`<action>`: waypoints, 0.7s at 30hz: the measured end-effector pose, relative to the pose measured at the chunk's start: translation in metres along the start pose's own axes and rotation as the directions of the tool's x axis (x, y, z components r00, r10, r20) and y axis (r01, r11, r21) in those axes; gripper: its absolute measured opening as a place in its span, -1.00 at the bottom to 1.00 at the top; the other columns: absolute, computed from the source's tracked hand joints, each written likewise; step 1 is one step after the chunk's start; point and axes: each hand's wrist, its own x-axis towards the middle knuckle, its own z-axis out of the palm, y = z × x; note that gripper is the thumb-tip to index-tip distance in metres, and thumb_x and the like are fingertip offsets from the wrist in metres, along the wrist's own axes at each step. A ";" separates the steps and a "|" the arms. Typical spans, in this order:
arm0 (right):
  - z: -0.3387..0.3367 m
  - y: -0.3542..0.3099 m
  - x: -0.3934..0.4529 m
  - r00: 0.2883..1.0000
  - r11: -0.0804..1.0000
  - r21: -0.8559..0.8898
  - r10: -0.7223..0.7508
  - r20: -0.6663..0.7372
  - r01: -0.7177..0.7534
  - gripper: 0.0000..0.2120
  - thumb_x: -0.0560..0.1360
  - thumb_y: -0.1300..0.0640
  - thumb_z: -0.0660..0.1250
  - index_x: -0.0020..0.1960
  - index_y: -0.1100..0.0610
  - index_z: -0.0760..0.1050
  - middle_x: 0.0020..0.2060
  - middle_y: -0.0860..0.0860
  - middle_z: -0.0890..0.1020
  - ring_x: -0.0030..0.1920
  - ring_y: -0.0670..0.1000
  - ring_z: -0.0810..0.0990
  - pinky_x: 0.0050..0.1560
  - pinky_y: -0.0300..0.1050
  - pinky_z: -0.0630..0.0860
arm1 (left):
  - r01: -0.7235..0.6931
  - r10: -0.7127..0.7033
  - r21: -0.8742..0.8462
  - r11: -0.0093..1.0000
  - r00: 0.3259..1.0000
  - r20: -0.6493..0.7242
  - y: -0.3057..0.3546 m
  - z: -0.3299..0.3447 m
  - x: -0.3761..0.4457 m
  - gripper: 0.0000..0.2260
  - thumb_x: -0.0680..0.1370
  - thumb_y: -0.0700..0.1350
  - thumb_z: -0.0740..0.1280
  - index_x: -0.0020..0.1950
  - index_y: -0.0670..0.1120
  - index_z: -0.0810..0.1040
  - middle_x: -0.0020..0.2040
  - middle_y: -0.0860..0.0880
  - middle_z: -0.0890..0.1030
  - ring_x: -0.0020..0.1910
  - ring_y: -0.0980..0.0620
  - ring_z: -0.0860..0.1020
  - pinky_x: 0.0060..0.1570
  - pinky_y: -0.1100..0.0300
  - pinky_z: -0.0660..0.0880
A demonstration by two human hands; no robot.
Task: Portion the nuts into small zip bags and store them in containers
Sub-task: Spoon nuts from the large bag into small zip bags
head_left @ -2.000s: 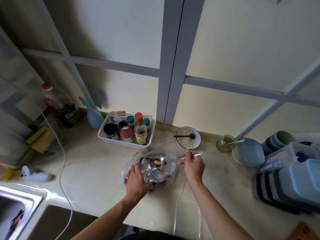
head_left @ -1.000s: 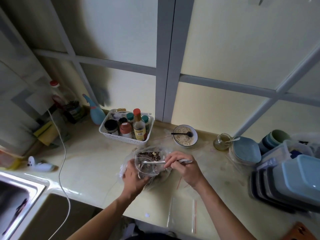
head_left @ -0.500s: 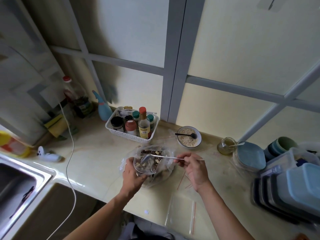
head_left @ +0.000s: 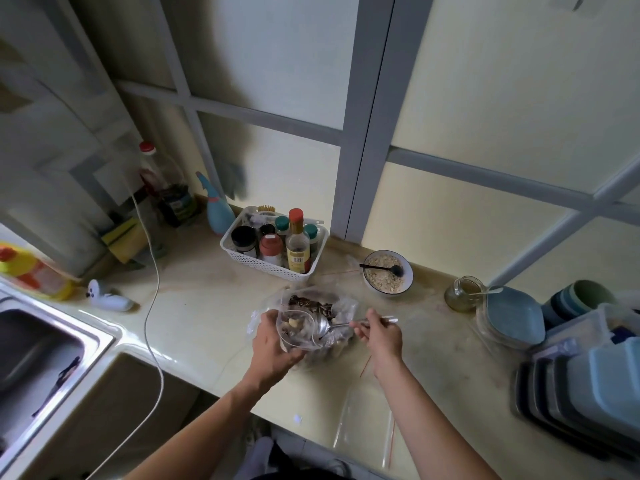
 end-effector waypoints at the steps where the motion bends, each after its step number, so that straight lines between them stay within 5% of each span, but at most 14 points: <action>1: 0.000 0.003 0.004 0.999 0.998 0.030 0.046 0.008 -0.047 -0.74 0.62 0.12 0.37 0.08 0.36 0.54 -0.12 0.28 0.72 -0.31 0.01 0.73 -0.37 -0.25 0.60 | -0.008 0.008 -0.002 1.000 1.000 0.005 0.000 -0.001 0.002 -0.28 0.24 0.29 0.56 0.23 0.10 0.28 0.11 0.29 0.34 0.12 0.06 0.46 0.11 0.00 0.50; 6: -0.014 0.003 0.014 0.982 0.983 -0.150 0.084 -0.168 -0.109 -0.81 0.54 0.18 0.38 0.05 0.30 0.50 -0.26 0.20 0.72 -0.41 0.02 0.65 -0.28 -0.12 0.59 | 0.002 -0.001 -0.032 0.999 1.000 0.020 -0.005 -0.006 0.008 -0.29 0.20 0.34 0.57 0.15 0.28 0.22 0.14 0.28 0.33 0.16 0.03 0.49 0.17 -0.12 0.50; 9: -0.021 0.008 0.009 0.927 0.924 -0.369 -0.048 -0.372 -0.100 -0.81 0.49 0.13 0.29 0.05 0.18 0.38 -0.11 0.24 0.69 -0.15 0.20 0.67 -0.06 0.14 0.65 | 0.016 -0.014 -0.053 0.998 0.999 0.031 -0.004 -0.009 0.012 -0.30 0.22 0.27 0.59 0.17 0.29 0.21 0.12 0.39 0.30 0.17 0.03 0.49 0.22 -0.15 0.47; 10: -0.022 0.009 -0.001 0.926 0.890 -0.455 -0.155 -0.345 -0.021 -0.86 0.49 0.15 0.27 0.02 0.14 0.39 -0.06 0.21 0.67 -0.08 0.24 0.65 -0.02 0.17 0.63 | 0.023 -0.021 -0.065 0.998 0.999 0.037 -0.004 -0.009 0.013 -0.29 0.22 0.26 0.59 0.17 0.29 0.22 0.13 0.38 0.30 0.18 0.03 0.49 0.24 -0.15 0.46; 12: -0.017 0.013 -0.029 0.945 0.777 -0.591 -0.319 -0.075 0.215 -0.91 0.53 0.23 0.28 -0.04 0.06 0.47 -0.09 0.09 0.66 -0.07 0.18 0.62 -0.04 0.05 0.59 | 0.033 -0.029 -0.077 0.996 0.998 0.048 -0.004 -0.008 0.017 -0.29 0.21 0.25 0.59 0.18 0.26 0.23 0.14 0.38 0.28 0.19 0.01 0.48 0.26 -0.17 0.44; 14: -0.008 0.016 -0.058 0.894 0.681 -0.580 -0.313 0.321 0.447 -0.78 0.50 0.27 0.33 0.00 -0.03 0.52 -0.09 -0.03 0.64 -0.13 0.00 0.61 -0.09 -0.13 0.56 | 0.019 -0.016 -0.065 0.998 0.998 0.055 -0.003 -0.007 0.019 -0.28 0.21 0.26 0.57 0.20 0.18 0.24 0.15 0.39 0.23 0.19 0.00 0.46 0.27 -0.17 0.43; 16: 0.004 0.022 -0.070 0.803 0.618 -0.546 -0.265 0.533 0.566 -0.75 0.47 0.18 0.41 0.11 -0.04 0.51 -0.05 -0.09 0.61 -0.17 -0.09 0.60 -0.13 -0.27 0.55 | 0.010 -0.006 -0.049 0.999 0.998 0.066 -0.003 -0.007 0.021 -0.27 0.21 0.26 0.57 0.20 0.16 0.23 0.15 0.38 0.21 0.17 0.02 0.45 0.26 -0.15 0.44; 21: 0.027 0.026 -0.073 0.757 0.504 -0.565 -0.400 0.518 0.653 -0.90 0.49 0.10 0.47 -0.14 0.01 0.54 -0.22 -0.10 0.62 -0.23 -0.10 0.59 -0.23 -0.32 0.47 | 0.100 -0.071 -0.151 0.983 0.980 0.187 -0.006 -0.019 0.023 -0.14 0.20 0.18 0.68 0.28 0.05 0.21 0.23 0.29 0.29 0.22 0.13 0.49 0.24 0.04 0.51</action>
